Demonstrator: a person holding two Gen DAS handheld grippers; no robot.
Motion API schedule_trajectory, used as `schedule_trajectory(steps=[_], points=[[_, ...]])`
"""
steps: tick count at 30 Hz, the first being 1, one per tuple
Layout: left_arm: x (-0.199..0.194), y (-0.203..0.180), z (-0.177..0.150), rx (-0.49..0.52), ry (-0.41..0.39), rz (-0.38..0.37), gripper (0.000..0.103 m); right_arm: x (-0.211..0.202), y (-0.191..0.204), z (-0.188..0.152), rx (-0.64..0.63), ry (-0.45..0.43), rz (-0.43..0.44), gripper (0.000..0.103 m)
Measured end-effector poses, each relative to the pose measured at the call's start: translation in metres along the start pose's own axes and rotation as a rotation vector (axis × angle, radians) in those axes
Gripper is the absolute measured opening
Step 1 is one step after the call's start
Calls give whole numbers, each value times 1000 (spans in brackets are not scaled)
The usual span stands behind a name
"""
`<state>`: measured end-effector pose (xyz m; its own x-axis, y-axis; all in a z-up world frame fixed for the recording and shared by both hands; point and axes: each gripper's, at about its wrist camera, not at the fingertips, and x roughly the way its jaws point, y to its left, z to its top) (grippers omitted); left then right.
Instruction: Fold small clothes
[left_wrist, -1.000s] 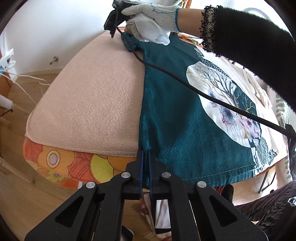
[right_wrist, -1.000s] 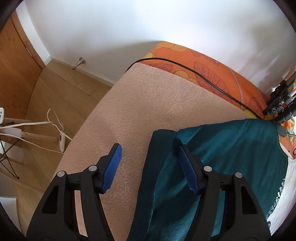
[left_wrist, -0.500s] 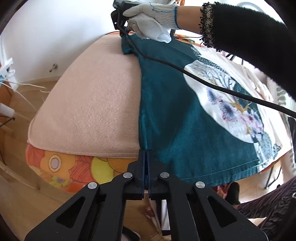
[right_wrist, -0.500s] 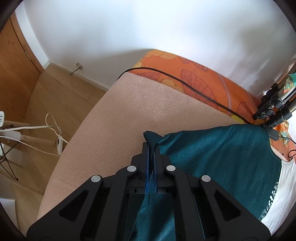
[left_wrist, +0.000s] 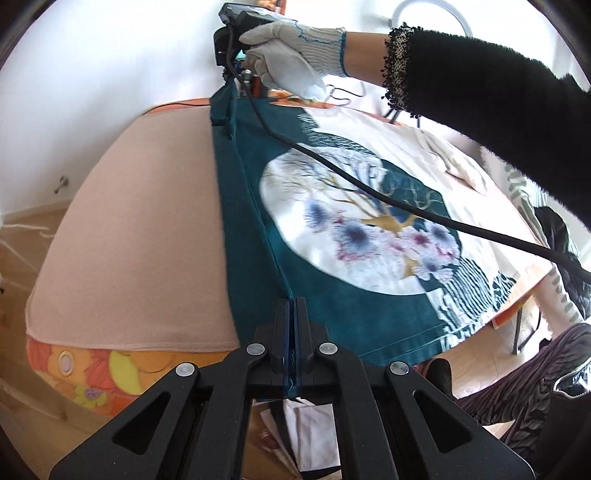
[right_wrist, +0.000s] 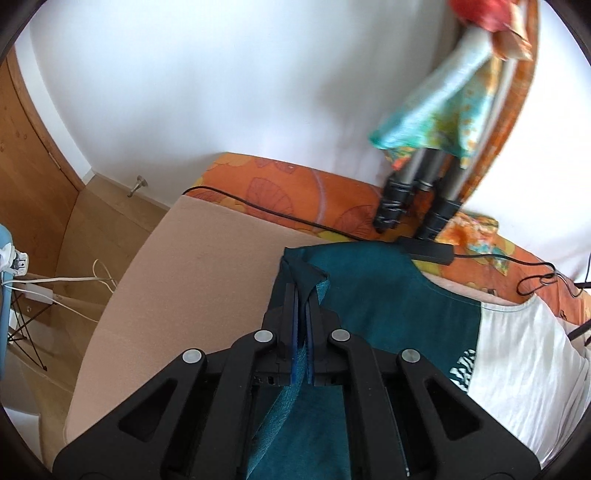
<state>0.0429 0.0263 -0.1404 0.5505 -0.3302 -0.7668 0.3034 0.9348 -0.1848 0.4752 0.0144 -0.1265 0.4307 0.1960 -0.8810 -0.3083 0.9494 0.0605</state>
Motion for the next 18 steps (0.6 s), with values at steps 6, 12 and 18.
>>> schedule_trajectory(steps=[6, 12, 18], points=[[20, -33, 3, 78, 48, -40, 0, -8, -70, -26, 112, 1, -22, 4], [30, -51, 4, 115, 72, -61, 0, 5, -110, -42, 170, 34, 1, 4], [42, -65, 10, 122, 122, -117, 7, 9, -118, -35, 149, 21, -57, 8]])
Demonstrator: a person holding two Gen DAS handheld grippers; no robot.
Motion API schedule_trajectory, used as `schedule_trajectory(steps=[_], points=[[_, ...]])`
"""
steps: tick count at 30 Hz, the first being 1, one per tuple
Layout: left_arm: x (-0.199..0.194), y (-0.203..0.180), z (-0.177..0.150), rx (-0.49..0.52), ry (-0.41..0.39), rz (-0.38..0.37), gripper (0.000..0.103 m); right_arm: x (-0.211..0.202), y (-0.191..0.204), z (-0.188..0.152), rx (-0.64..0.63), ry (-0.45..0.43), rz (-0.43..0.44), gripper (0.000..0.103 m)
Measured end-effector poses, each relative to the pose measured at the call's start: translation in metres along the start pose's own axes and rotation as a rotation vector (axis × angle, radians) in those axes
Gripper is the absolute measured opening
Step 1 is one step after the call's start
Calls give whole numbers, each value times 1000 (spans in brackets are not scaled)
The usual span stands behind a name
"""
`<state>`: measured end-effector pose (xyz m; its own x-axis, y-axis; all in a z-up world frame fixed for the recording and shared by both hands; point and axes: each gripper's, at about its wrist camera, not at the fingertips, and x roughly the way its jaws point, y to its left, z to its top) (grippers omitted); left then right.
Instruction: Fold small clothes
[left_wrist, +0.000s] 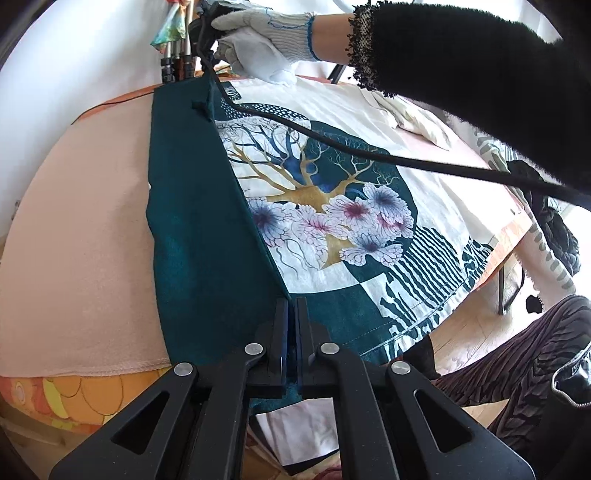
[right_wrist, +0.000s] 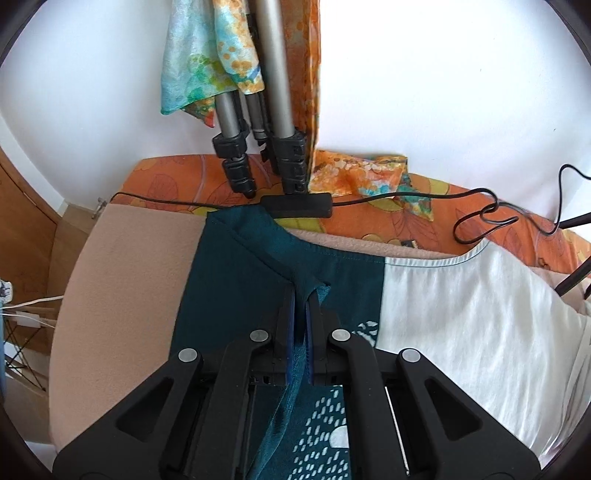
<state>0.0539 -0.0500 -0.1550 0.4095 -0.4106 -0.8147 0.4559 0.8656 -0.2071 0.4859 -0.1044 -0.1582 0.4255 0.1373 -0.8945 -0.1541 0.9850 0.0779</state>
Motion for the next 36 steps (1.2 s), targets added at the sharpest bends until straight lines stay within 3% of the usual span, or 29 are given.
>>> schedule_trajectory(steps=[1, 3, 4, 5, 8, 10, 13, 15, 16, 17, 20, 24, 30, 36], points=[[3, -2, 1, 2, 20, -27, 13, -2, -2, 1, -4, -8, -9, 14], [3, -7, 1, 4, 28, -46, 26, -12, -13, 3, 16, -30, -20, 42], [1, -10, 0, 21, 18, -58, 29, -18, -19, 3, 31, -45, -28, 64], [-1, -15, 0, 40, 6, -46, 29, -24, -25, 2, 36, -59, -35, 67], [-13, -19, -1, 59, -26, -58, 29, -44, -39, -1, 38, -71, -70, 67], [-23, -13, -1, 49, -61, -53, 29, -64, -51, -10, 54, -94, -26, 67], [-40, 9, 0, -44, -108, -54, 29, -95, -58, -31, 68, -116, 53, 67], [-47, 26, -1, -102, -137, -23, 29, -112, -53, -49, 67, -129, 128, 58], [-49, 33, -2, -124, -143, -21, 29, -115, -47, -56, 64, -125, 177, 48], [-49, 38, -4, -137, -144, -10, 29, -114, -39, -63, 55, -113, 218, 39], [-37, 42, -12, -151, -105, -4, 25, -94, -2, -80, 18, -63, 268, 25], [-13, 37, -19, -117, -21, 12, 19, -54, 44, -99, -19, 19, 313, 23], [-3, 28, -20, -50, 23, 54, 17, -12, 59, -119, -27, 133, 251, 23], [-6, 24, -27, 7, 24, 82, 17, -44, -13, -120, 80, 105, 44, 22]])
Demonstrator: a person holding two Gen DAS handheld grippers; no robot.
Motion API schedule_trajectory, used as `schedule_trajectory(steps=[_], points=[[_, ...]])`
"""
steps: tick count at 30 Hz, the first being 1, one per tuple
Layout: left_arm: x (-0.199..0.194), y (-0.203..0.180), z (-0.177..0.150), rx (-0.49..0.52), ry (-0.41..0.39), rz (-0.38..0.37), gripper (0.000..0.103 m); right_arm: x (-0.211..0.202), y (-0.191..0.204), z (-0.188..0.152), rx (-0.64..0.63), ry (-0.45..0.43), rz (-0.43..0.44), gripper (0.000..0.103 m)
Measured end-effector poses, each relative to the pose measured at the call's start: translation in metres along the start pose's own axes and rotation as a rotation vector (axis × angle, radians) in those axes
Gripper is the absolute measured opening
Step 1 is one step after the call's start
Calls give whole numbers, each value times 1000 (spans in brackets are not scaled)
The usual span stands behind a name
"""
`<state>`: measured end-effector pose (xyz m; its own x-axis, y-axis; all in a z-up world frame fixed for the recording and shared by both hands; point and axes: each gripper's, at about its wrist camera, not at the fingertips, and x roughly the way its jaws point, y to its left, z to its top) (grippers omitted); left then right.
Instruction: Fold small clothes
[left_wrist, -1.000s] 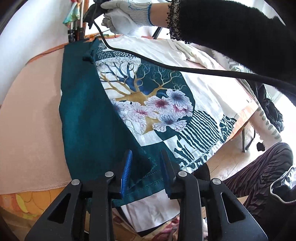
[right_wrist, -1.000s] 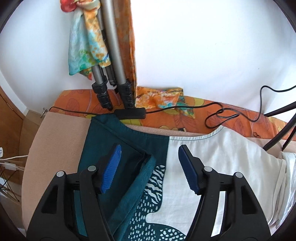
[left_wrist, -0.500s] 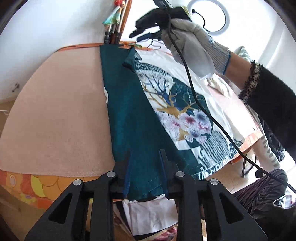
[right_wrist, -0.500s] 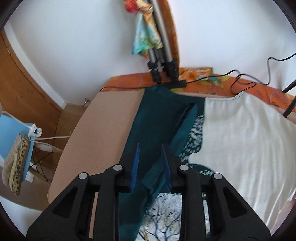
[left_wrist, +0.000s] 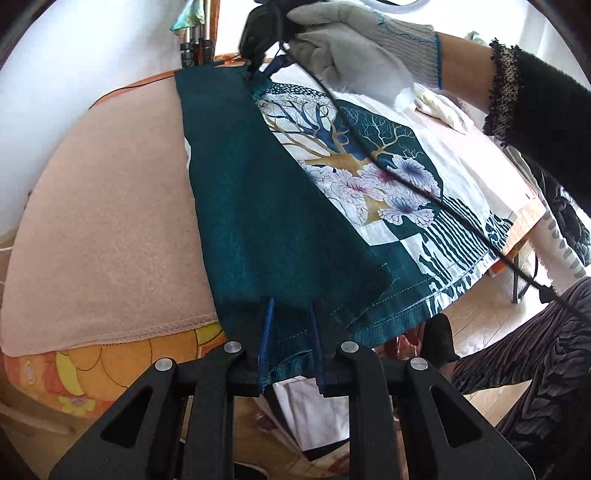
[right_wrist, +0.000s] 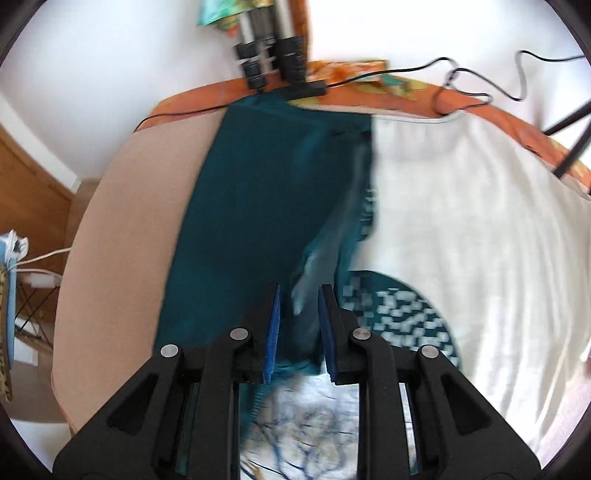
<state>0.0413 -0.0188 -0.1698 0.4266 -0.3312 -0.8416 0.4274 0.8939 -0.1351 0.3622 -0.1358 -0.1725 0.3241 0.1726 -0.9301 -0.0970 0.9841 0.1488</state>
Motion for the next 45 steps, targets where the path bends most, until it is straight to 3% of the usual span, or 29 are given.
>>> schedule_trajectory(steps=[3, 6, 10, 14, 16, 17, 19, 21, 27, 30, 32, 39, 41, 43, 44, 45], points=[[-3, 1, 0, -7, 2, 8, 17, -37, -37, -8, 54, -44, -12, 22], [-21, -1, 1, 6, -70, 6, 17, -82, -71, -24, 79, -109, 26, 23], [-41, -22, 7, 61, -158, -12, 19, -141, -112, -52, 98, -196, 43, 43], [-46, -52, 18, 114, -196, -33, 19, -188, -158, -71, 147, -252, 69, 47], [-42, -72, 24, 125, -202, -60, 20, -206, -181, -80, 160, -271, 61, 53], [-38, -84, 26, 132, -202, -76, 23, -215, -192, -84, 163, -283, 45, 55], [-33, -108, 28, 156, -203, -105, 42, -230, -214, -93, 170, -295, 40, 55], [-24, -134, 31, 188, -201, -133, 47, -242, -234, -101, 178, -306, 40, 55], [7, -217, 45, 290, -167, -215, 47, -252, -288, -109, 204, -319, 21, 56], [24, -253, 54, 342, -159, -232, 56, -254, -307, -108, 197, -330, 18, 58], [35, -272, 60, 376, -158, -220, 60, -253, -319, -104, 199, -337, 17, 64], [78, -293, 75, 378, -114, -107, 60, -218, -345, -75, 178, -310, 52, 64], [86, -291, 77, 364, -98, -80, 59, -203, -349, -62, 175, -303, 63, 64], [93, -286, 77, 329, -84, -74, 37, -188, -350, -46, 175, -298, 84, 64], [92, -282, 77, 314, -110, -79, 30, -180, -350, -37, 175, -296, 102, 64], [92, -280, 78, 302, -121, -90, 16, -170, -348, -28, 174, -288, 118, 64]])
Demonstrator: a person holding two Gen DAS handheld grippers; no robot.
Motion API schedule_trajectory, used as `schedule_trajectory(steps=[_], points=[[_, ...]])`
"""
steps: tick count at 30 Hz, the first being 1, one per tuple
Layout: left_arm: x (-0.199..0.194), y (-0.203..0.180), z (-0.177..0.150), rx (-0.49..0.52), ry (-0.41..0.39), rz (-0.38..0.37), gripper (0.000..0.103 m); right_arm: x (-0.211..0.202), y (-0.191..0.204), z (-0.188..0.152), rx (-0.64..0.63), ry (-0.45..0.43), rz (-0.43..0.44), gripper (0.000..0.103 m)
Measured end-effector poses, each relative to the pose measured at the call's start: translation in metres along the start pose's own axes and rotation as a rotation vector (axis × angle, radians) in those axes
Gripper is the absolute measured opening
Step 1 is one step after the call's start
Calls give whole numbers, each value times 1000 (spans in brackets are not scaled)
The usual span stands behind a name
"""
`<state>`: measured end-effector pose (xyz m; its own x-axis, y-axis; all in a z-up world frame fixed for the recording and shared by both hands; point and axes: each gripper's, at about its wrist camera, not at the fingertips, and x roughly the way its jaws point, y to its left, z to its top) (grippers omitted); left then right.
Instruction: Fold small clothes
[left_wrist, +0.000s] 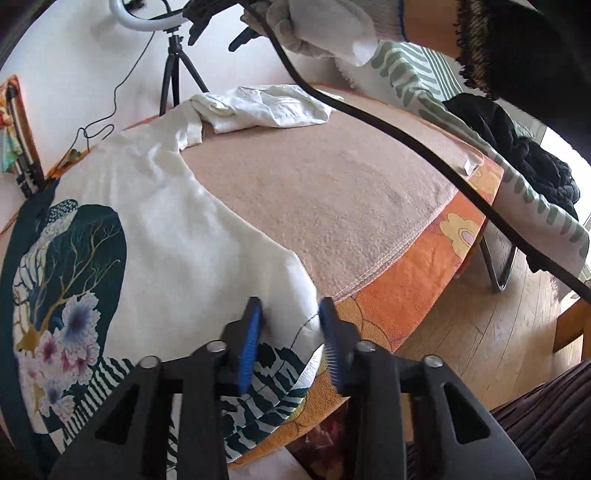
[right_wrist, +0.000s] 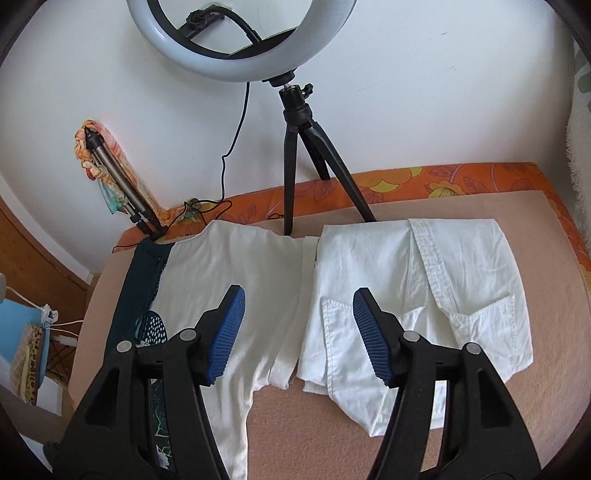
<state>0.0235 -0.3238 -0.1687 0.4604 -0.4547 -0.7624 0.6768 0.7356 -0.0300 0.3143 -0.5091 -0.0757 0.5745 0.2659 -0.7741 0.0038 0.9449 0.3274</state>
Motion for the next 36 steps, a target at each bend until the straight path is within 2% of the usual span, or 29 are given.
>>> schedule_trajectory(steps=[1, 3, 6, 8, 12, 15, 18, 21, 23, 31, 36], points=[[0, 4, 0, -20, -9, -30, 8, 13, 3, 5, -7, 14, 16, 64], [0, 10, 1, -73, -16, -68, 4, 41, 10, 15, -35, 43, 23, 64], [1, 20, 0, -155, -20, -122, 3, 82, 20, 29, -87, 74, -23, 62], [0, 24, -1, -184, -25, -145, 3, 105, 24, 37, -110, 88, -19, 53], [-2, 28, -3, -215, -33, -176, 2, 149, 31, 43, -176, 137, -93, 49], [-2, 32, -3, -220, -41, -194, 2, 174, 32, 40, -262, 173, -194, 49], [-3, 39, -4, -261, -49, -216, 2, 191, 24, 36, -262, 221, -225, 49], [-10, 40, -4, -257, -78, -205, 2, 201, 28, 30, -314, 250, -274, 46], [-13, 43, -3, -268, -87, -209, 2, 202, 30, 30, -306, 254, -280, 5], [-32, 62, -17, -359, -123, -207, 2, 174, 66, 47, -285, 219, -296, 5], [-48, 79, -31, -401, -160, -182, 2, 159, 110, 62, -285, 196, -339, 5]])
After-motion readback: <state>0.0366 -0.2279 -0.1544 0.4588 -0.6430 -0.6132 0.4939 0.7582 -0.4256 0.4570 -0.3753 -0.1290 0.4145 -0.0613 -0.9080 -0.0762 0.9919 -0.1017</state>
